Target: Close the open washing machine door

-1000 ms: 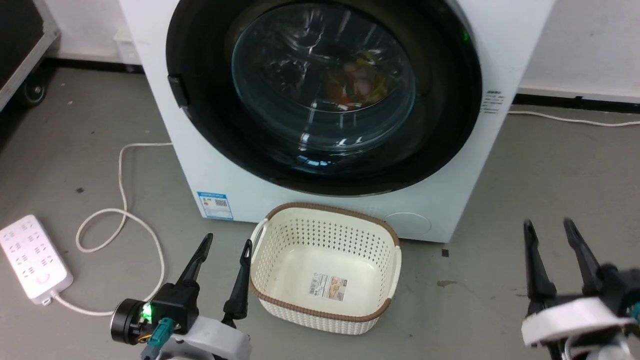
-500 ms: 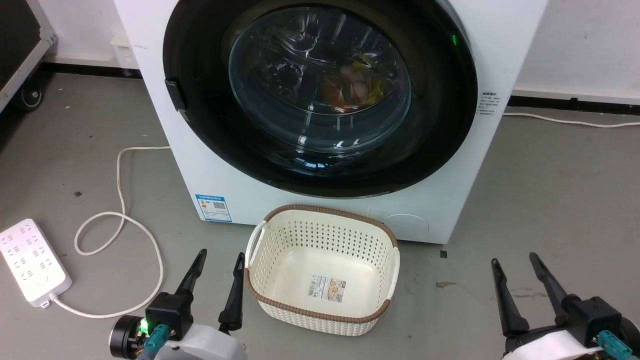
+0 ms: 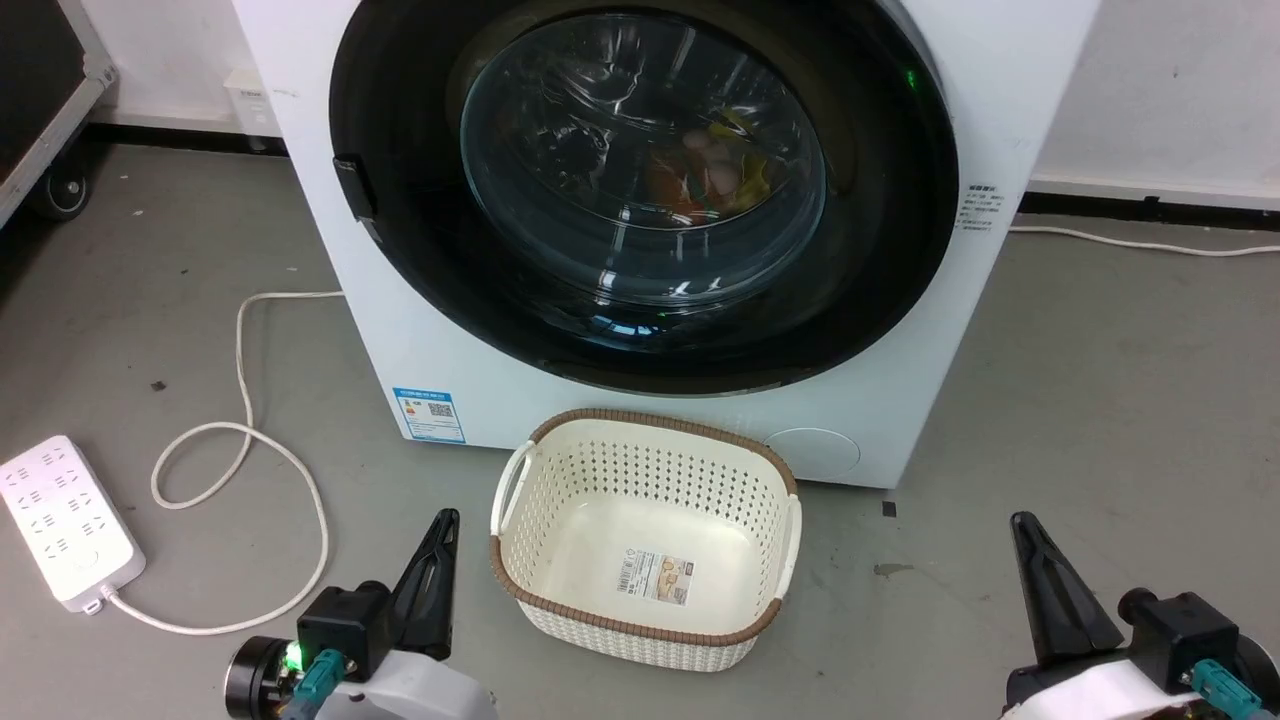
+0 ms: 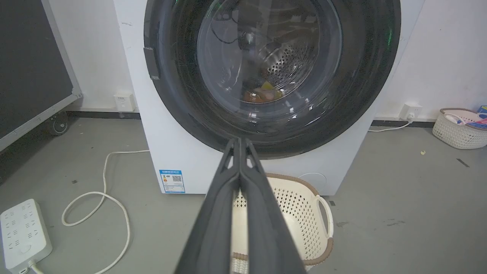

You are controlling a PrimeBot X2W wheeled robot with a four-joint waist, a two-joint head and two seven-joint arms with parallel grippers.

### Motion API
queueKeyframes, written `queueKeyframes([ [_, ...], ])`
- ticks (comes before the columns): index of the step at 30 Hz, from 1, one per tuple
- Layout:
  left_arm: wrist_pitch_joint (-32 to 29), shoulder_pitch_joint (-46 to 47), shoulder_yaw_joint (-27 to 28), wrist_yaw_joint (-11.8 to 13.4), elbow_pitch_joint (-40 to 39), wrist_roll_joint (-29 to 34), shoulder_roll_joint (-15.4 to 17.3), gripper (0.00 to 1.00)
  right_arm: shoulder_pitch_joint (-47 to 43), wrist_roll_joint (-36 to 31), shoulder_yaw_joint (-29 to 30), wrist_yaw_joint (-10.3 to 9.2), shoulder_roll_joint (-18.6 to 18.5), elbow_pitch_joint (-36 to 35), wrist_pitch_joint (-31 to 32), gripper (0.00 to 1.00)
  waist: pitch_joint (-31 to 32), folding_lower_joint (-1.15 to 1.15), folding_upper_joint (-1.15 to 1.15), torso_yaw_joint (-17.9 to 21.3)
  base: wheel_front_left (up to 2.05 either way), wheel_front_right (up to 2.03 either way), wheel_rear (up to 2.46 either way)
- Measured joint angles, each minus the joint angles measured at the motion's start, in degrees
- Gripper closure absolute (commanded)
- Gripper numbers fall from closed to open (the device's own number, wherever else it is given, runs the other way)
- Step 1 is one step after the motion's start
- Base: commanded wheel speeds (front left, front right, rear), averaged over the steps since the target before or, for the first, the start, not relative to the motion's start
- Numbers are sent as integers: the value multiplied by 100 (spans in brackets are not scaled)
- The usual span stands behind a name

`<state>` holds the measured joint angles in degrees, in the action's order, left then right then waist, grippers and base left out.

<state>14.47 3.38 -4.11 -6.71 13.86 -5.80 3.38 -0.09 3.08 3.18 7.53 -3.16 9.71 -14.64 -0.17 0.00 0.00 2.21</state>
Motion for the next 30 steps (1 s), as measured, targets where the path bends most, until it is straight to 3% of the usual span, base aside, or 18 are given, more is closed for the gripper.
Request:
queueKeyframes([
  [30, -347, -7, 101, 151, -325, 115, -10, 100, 1, -59, -70, 0, 0, -209, 354, 100, 4, 0, 0, -54, 0, 0, 0],
])
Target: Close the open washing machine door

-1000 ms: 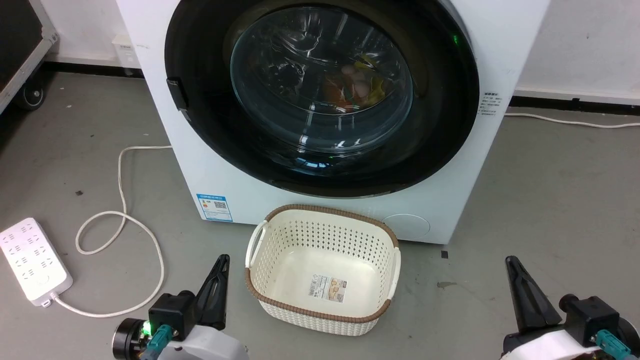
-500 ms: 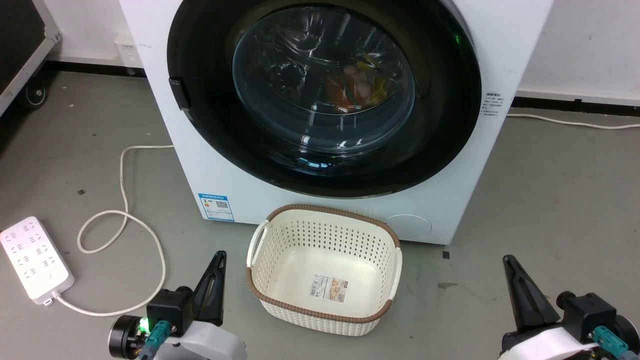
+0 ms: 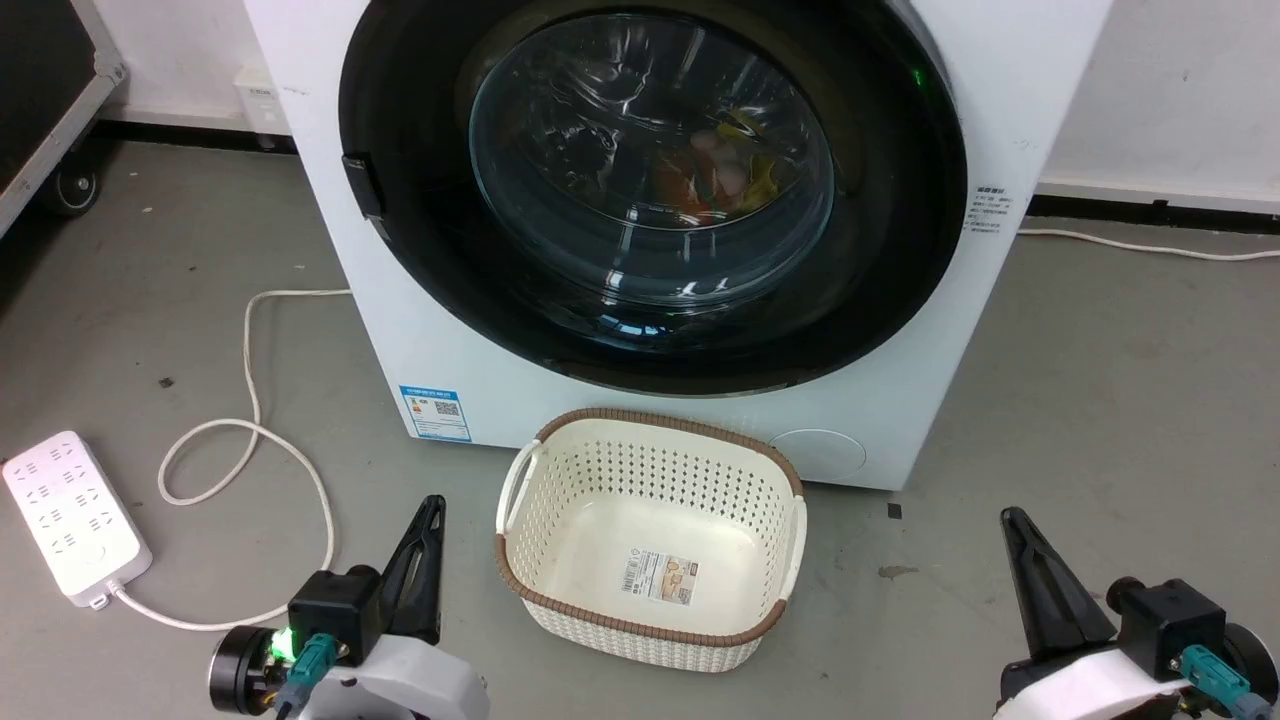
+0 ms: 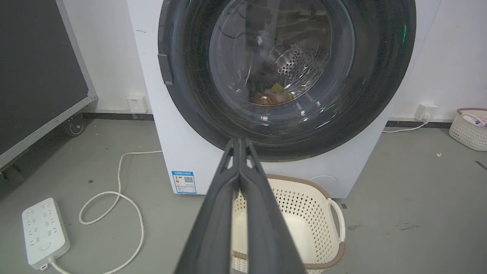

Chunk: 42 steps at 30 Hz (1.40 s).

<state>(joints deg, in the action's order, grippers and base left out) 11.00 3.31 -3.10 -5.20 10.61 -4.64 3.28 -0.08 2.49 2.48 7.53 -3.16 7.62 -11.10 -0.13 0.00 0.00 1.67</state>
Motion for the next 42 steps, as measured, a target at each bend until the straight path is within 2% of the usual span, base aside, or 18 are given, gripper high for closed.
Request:
queueKeyframes([
  [42, -513, -112, 136, 211, -477, 197, -20, 100, 0, -101, -110, 0, 0, -335, 521, 100, 6, 0, 0, -79, 0, 0, 0],
])
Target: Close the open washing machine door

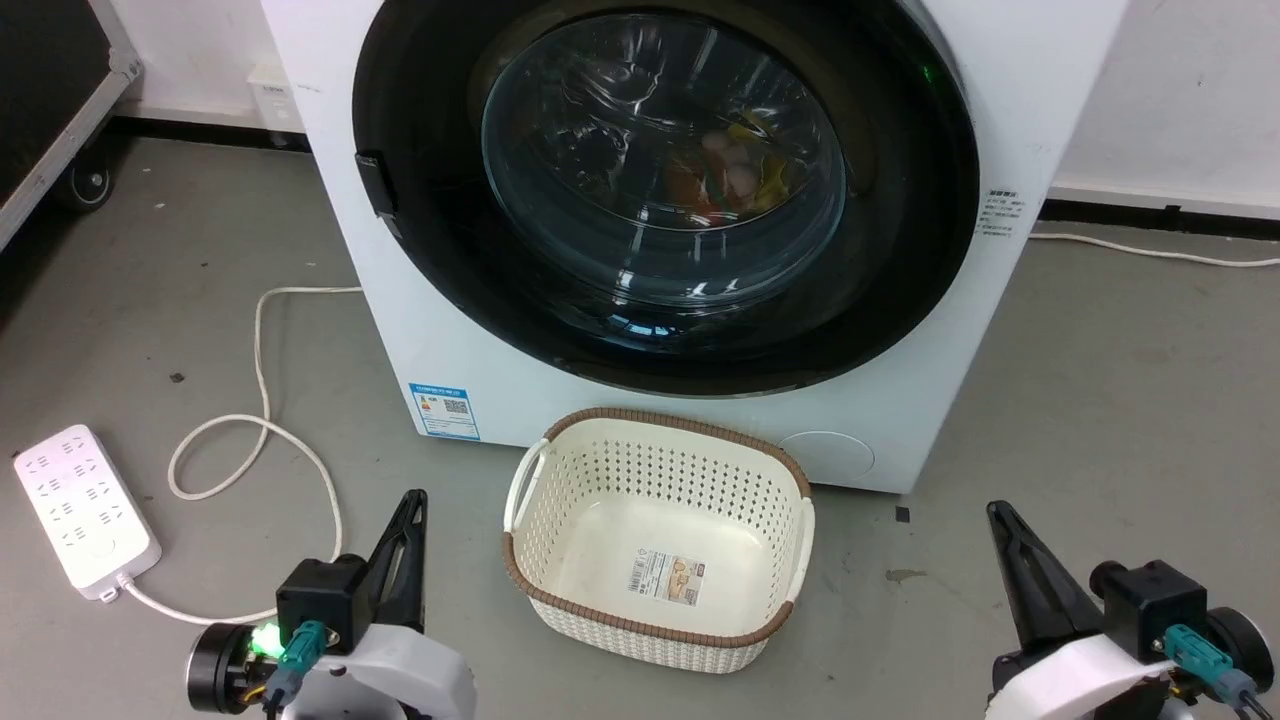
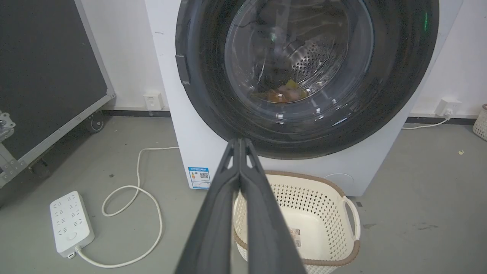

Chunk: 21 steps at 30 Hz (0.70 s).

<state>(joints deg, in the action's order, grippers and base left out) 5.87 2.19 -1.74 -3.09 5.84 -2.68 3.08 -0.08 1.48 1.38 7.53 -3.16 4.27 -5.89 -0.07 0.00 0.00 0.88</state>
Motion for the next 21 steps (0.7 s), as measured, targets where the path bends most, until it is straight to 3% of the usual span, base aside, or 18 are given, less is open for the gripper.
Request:
queueKeyframes([
  [21, -241, -52, 69, 134, -227, 100, -4, 100, 0, -53, -56, 0, 1, -155, 243, 100, 3, 0, 0, -38, 0, 0, 0],
])
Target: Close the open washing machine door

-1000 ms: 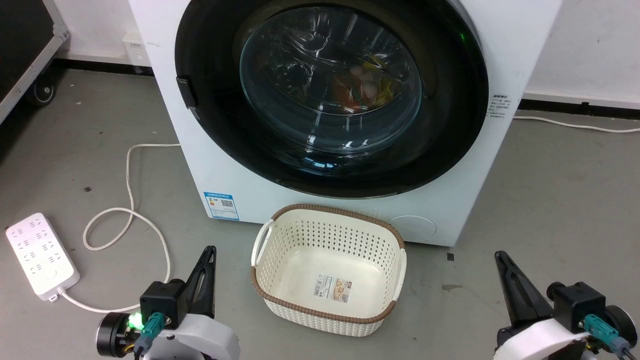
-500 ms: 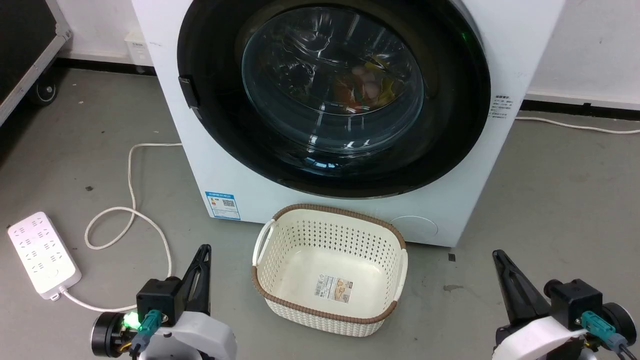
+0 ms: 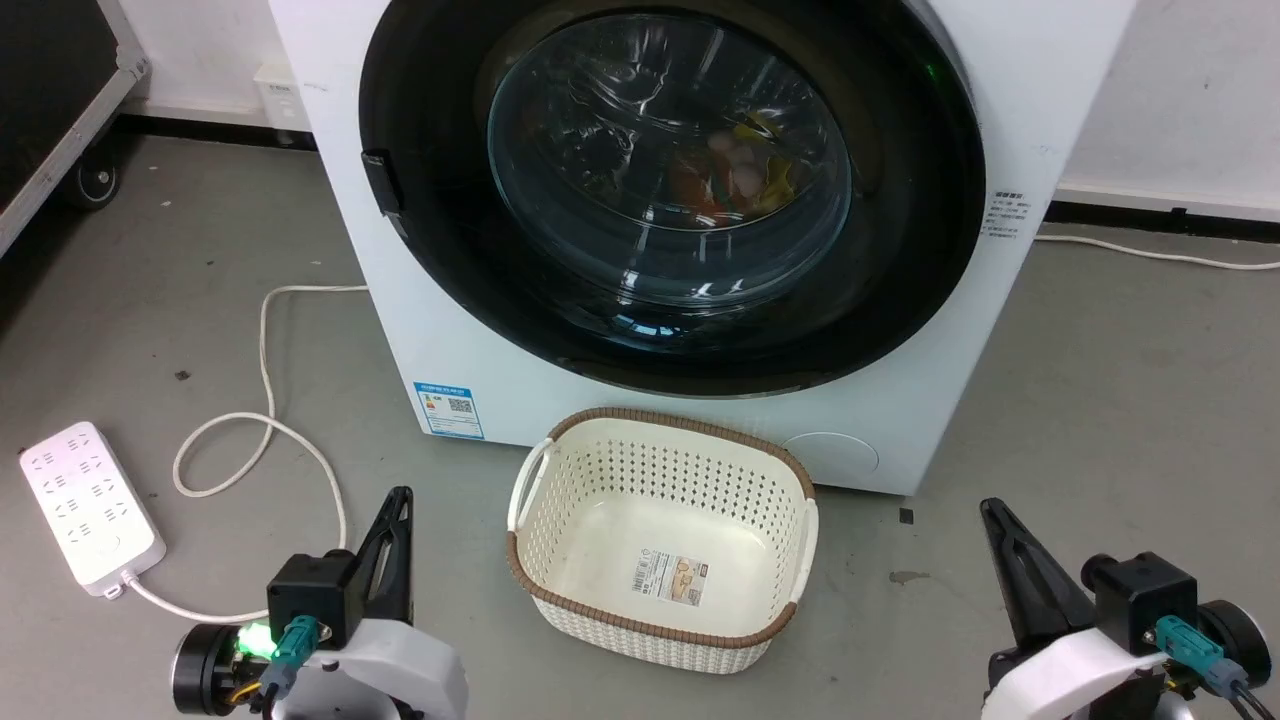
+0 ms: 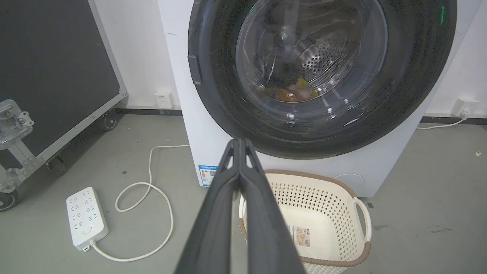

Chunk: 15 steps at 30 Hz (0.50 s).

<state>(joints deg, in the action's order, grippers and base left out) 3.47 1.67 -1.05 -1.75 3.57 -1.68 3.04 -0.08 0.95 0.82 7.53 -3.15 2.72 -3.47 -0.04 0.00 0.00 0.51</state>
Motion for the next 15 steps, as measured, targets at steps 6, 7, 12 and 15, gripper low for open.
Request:
queueKeyframes([
  [6, -75, -48, 14, 30, -68, 16, -1, 100, 0, -8, -15, 0, 0, -45, 79, 100, 1, 0, 0, -11, 0, 0, 0],
  [7, -88, -53, 15, 33, -77, 16, -2, 100, 0, -9, -16, 0, 0, -54, 85, 100, 1, 0, 0, -12, 0, 0, 0],
  [12, -144, -54, 29, 62, -137, 56, -3, 100, 1, -10, -27, 0, 0, -98, 140, 100, 2, 0, 0, -21, 0, 0, 0],
  [15, -169, -56, 36, 65, -170, 57, -4, 100, 1, -27, -35, 0, 0, -121, 167, 100, 2, 0, 0, -27, 0, 0, 0],
])
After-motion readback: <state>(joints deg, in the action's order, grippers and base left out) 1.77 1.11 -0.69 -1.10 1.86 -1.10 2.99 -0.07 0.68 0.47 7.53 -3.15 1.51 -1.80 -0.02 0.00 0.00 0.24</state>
